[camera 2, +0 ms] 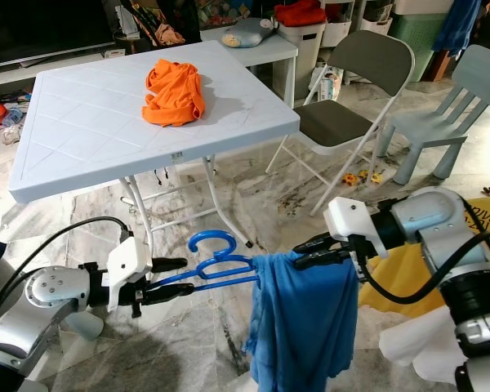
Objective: Hang hanger
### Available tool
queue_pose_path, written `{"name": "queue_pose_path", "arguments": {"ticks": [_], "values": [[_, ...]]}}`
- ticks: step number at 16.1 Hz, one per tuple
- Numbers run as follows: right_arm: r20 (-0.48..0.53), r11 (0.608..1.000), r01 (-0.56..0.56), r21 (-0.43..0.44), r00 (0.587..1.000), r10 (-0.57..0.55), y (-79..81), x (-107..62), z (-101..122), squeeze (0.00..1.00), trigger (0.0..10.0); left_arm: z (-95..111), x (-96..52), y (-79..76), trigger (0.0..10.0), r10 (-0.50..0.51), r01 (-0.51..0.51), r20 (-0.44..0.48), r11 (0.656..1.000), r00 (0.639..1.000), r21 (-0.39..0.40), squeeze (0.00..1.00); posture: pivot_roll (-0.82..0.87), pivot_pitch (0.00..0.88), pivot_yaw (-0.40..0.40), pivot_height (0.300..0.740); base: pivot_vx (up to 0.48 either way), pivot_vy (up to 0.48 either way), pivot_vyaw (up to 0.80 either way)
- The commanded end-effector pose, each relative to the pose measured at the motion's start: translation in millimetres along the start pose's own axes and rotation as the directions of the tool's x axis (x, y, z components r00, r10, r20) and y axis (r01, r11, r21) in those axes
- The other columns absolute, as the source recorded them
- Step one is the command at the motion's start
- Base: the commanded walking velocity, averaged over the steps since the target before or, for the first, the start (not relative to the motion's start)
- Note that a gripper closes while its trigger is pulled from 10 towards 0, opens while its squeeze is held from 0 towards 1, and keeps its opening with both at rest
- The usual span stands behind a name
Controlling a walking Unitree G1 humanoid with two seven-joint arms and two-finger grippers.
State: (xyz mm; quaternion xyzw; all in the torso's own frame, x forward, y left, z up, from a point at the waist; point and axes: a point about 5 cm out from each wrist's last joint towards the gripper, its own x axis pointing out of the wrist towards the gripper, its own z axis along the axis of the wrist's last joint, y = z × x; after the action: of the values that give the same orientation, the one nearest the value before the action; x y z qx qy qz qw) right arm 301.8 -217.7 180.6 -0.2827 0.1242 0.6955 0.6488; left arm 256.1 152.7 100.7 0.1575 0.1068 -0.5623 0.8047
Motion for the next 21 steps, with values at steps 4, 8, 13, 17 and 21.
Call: {"name": "queue_pose_path", "arguments": {"ticks": [4, 8, 13, 17, 21], "values": [[0.027, 0.999, 0.021, -0.045, 0.999, -0.019, -6.6, -4.0, 11.2, 0.00, 10.0, 0.0, 3.7, -0.3, 0.0, -0.029, 0.029, -0.008, 1.000, 1.000, 0.002, 0.00, -0.07, 0.000, 0.065, 0.740, 0.000, 0.000, 0.00], [0.027, 0.998, 0.040, -0.040, 0.999, -0.038, -8.8, -2.6, 10.7, 0.00, 10.0, 0.0, 3.6, 1.5, 0.0, -0.024, 0.024, -0.001, 1.000, 1.000, -0.004, 0.00, -0.08, 0.000, 0.066, 0.740, 0.000, 0.000, 0.00], [0.030, 0.998, 0.058, -0.037, 0.998, -0.057, -12.8, -0.8, 11.3, 0.00, 10.0, -0.6, 4.8, 2.5, 0.0, -0.011, 0.011, 0.006, 1.000, 1.000, -0.016, 0.00, -0.08, 0.000, 0.063, 0.740, 0.000, 0.000, 0.00], [0.025, 0.997, 0.070, -0.034, 0.997, -0.069, -16.0, 0.1, 10.5, 0.00, 10.0, -0.9, 6.6, 2.7, 0.0, 0.006, -0.005, 0.028, 1.000, 1.000, -0.029, 0.00, -0.08, 0.000, 0.056, 0.740, 0.000, 0.000, 0.00], [0.019, 0.995, 0.092, -0.031, 0.996, -0.091, -20.6, 0.7, 10.3, 0.00, 10.0, -1.8, 8.3, 2.5, 0.0, 0.026, -0.024, 0.044, 0.999, 0.999, -0.030, 0.00, -0.08, 0.000, 0.049, 0.740, 0.000, 0.000, 0.00]]}}
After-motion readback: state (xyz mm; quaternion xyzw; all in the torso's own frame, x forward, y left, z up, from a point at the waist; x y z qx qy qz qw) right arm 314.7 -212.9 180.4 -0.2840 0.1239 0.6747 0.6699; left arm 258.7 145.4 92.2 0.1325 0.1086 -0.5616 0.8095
